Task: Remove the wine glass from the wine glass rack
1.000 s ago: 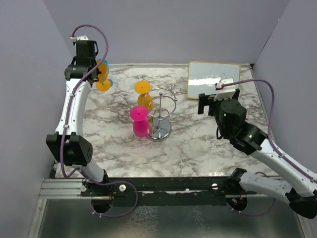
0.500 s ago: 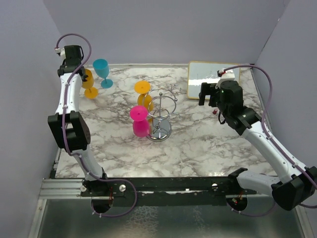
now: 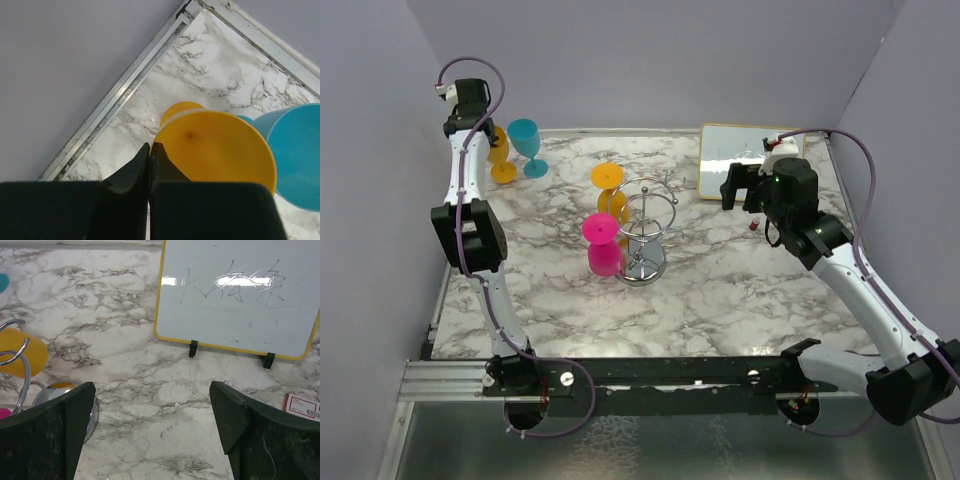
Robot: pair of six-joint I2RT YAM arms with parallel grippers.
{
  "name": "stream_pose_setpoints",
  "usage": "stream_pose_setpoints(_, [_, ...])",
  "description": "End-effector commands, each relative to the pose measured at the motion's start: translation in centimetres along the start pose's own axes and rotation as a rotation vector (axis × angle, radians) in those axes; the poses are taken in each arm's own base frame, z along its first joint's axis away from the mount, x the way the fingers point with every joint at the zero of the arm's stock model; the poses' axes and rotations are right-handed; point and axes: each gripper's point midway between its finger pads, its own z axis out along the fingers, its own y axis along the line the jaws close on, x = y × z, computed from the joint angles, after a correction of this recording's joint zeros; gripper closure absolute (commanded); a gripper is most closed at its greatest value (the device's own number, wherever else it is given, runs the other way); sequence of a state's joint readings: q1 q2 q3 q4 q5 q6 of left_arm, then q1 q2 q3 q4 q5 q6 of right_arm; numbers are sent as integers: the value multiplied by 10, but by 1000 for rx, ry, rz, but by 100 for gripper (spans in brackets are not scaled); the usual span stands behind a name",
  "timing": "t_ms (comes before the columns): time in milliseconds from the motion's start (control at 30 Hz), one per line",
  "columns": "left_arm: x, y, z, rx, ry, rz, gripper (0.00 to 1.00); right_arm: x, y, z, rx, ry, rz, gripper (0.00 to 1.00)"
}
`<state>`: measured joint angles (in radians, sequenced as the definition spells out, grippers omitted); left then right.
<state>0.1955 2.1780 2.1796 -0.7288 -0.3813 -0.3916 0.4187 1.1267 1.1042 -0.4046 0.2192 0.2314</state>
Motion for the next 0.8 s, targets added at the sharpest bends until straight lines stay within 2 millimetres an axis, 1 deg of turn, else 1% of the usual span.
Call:
stream_pose_setpoints(0, [-16, 10, 3, -44, -38, -12, 100, -7, 5, -2, -28, -18, 6, 0])
stream_pose_setpoints(200, [-12, 9, 21, -36, -18, -24, 100, -8, 6, -4, -38, -26, 8, 0])
stream_pose_setpoints(367, [-13, 7, 29, -38, -20, -15, 100, -9, 7, -7, -48, -37, 4, 0])
stream_pose_setpoints(533, [-10, 7, 35, -40, -12, -16, 100, -7, 9, -5, -58, -31, 4, 0])
stream_pose_setpoints(633, [-9, 5, 37, -31, -8, -16, 92, -6, 9, -5, -62, -26, 1, 0])
stream_pose_setpoints(700, [-11, 4, 36, -22, -10, -17, 84, -7, 10, -6, -64, -29, 2, 0])
stream_pose_setpoints(767, [-17, 2, 32, -10, -22, -20, 76, -8, 11, -6, -73, -30, 1, 0])
